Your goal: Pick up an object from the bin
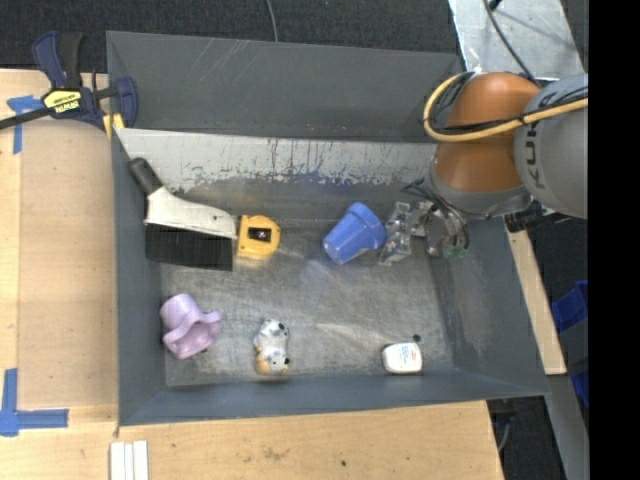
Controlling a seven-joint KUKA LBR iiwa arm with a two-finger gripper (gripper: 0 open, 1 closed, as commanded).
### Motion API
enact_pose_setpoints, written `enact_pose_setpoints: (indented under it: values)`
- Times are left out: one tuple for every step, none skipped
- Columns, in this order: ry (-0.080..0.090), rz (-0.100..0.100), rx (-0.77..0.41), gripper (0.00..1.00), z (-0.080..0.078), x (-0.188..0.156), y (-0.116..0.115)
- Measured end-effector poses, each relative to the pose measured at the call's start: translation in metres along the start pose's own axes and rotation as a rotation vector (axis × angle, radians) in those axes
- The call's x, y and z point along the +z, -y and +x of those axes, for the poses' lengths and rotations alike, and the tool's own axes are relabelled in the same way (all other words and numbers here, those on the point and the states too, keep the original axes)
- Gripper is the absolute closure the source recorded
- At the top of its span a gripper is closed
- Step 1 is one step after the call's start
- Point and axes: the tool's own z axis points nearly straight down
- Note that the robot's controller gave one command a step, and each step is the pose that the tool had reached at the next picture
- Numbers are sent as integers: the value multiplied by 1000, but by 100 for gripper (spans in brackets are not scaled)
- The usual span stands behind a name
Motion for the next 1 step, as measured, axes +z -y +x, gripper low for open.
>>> enact_pose_setpoints:
  values:
    - [6,-1,2,100,-9,-37,-1]
